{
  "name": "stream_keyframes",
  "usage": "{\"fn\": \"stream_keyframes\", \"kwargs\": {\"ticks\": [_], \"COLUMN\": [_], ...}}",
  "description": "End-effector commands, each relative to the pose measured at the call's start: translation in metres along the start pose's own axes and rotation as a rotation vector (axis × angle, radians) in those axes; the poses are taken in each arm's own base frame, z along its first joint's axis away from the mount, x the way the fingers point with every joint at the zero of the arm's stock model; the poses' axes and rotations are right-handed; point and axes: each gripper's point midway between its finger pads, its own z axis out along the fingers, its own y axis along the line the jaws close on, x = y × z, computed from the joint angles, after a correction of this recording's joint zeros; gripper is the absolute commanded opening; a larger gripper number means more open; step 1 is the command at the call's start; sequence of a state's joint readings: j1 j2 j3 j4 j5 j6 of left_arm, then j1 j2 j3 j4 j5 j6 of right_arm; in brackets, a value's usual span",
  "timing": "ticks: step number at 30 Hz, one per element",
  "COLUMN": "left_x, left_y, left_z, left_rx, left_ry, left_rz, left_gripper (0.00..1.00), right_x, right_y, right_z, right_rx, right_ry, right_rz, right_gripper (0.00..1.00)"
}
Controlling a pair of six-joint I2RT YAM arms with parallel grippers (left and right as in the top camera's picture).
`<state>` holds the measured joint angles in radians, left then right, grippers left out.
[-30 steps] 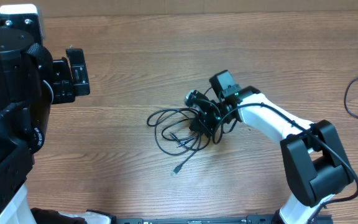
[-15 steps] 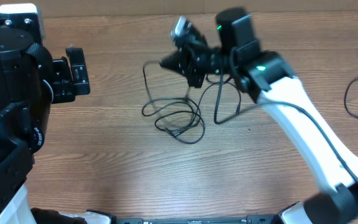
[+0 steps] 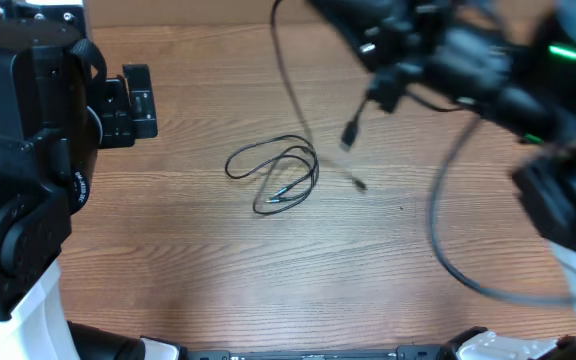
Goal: Untangle cables
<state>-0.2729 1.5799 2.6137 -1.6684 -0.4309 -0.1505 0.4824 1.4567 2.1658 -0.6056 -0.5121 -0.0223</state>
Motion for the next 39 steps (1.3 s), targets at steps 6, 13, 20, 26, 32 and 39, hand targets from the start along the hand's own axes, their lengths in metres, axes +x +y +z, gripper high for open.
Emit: {"fn": "stream_keyframes", "kwargs": {"ticks": [6,13,20,26,32,39], "left_x": [-0.004,-0.006,-0.004,-0.004,-0.001,0.0], "left_y": [-0.001,-0.002,-0.006,-0.006,-0.005,-0.005], "left_z": [-0.001,-0.001,-0.001,-0.001,-0.001,-0.001], "left_rx": [0.013,0.014,0.039,0.039,0.036,0.036], "left_ry": [-0.015,-0.022,-0.014,-0.013,0.0,0.002], "left_rz": [-0.017,-0.02,-0.018,-0.017,-0.011,-0.007], "left_gripper": [1.0,1.0,1.0,1.0,1.0,1.0], "right_x": [-0.118,-0.176,-0.186,-0.108,-0.064,-0.055], "right_y": [0.022,0.031,0.026,-0.031,-0.061,-0.115], "right_z": [-0.084,-0.126,-0.114,-0.03,0.02,0.003], "right_rx": [0.141,0.23,0.215,0.232,0.212,0.399], "right_ry": [-0.293,-0.494,-0.557,-0.295,-0.206,-0.169], "right_rz": [-0.133,-0.21,-0.25,-0.182,-0.142,-0.151], "right_gripper": [0.04,0.04,0.04,0.04,0.04,0.04]}}
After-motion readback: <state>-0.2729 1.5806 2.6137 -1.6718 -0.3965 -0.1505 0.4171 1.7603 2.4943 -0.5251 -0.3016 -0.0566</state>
